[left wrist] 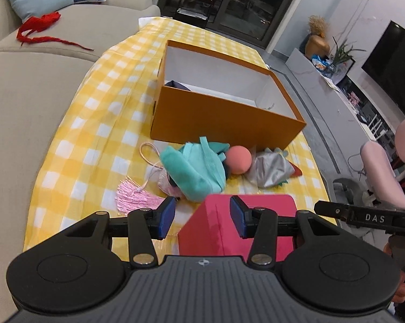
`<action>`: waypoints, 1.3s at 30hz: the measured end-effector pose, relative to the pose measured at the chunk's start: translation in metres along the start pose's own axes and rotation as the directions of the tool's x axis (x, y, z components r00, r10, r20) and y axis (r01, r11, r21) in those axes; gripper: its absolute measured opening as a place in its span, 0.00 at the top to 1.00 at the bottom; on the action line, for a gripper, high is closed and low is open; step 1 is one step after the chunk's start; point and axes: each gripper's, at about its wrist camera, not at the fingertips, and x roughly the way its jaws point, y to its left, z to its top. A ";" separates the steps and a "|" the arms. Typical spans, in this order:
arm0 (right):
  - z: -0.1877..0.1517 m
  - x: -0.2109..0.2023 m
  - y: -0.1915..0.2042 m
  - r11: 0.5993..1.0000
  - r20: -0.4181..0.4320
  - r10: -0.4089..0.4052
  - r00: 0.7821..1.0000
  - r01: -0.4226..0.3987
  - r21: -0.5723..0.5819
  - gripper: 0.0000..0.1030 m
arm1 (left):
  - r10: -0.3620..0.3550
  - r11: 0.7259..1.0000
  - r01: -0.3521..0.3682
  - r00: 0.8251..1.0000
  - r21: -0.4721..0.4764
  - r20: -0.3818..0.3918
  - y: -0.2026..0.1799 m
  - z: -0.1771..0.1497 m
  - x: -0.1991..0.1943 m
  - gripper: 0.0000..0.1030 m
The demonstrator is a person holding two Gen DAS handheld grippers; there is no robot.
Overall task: Organize soft objects
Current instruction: 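Withdraw both open grippers from the box back toward the pile, then grasp the teal bag with the left gripper while the right gripper grasps the grey cloth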
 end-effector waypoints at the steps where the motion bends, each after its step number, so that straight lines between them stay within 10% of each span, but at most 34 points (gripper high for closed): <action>1: -0.002 -0.002 0.000 1.000 0.002 -0.009 1.000 0.009 -0.001 0.42 | 0.001 1.000 -0.001 1.000 0.010 -0.002 -0.003 -0.002 -0.001 0.49; 39: -0.059 -0.086 0.003 0.998 0.111 0.009 0.994 -0.001 -0.070 0.43 | -0.007 0.986 0.006 1.000 0.166 0.008 -0.080 -0.050 -0.054 0.50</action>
